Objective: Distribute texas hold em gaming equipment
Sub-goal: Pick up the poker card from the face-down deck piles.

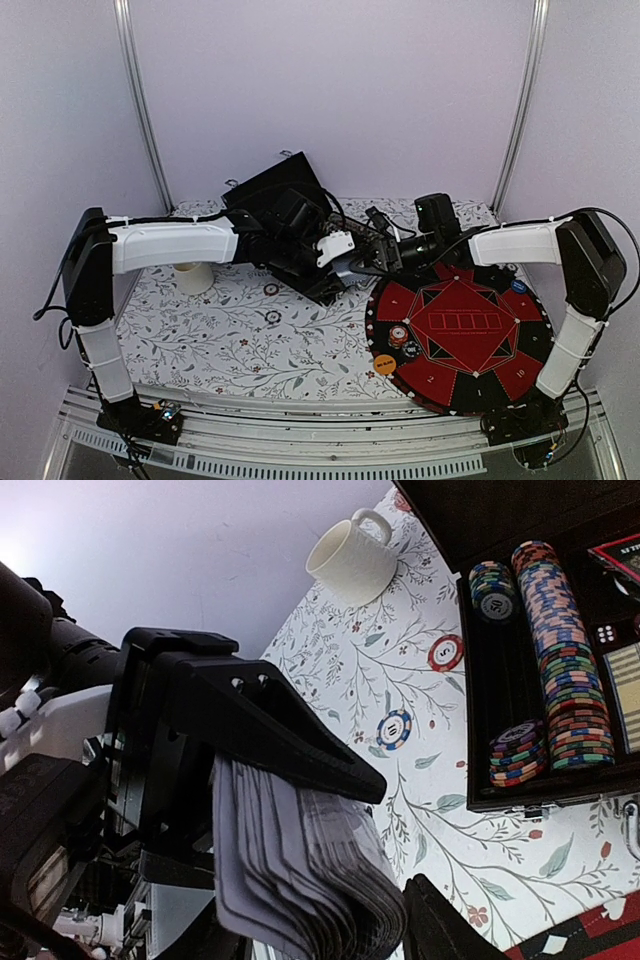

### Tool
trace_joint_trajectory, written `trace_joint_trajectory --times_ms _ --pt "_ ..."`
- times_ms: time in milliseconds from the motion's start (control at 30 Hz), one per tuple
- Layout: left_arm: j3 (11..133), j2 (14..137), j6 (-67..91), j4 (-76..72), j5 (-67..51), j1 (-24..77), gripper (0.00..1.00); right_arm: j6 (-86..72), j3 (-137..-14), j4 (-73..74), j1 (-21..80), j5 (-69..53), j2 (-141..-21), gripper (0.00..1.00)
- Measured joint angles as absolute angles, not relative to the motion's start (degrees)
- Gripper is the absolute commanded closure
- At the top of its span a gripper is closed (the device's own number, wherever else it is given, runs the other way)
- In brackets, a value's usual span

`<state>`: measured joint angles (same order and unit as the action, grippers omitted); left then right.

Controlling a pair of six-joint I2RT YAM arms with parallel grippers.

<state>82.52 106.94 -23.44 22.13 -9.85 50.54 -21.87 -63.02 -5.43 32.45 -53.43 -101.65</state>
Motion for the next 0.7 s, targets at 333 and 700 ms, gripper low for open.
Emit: trace_joint_trajectory --times_ms 333,700 --pt "82.52 106.94 -23.55 21.54 -10.57 50.54 0.49 -23.40 -63.02 -8.97 32.99 -55.94 -103.68 0.48" --pt "82.48 106.94 -23.55 21.67 -10.52 50.46 0.50 -19.27 -62.98 -3.55 32.93 -47.68 -101.73 0.51"
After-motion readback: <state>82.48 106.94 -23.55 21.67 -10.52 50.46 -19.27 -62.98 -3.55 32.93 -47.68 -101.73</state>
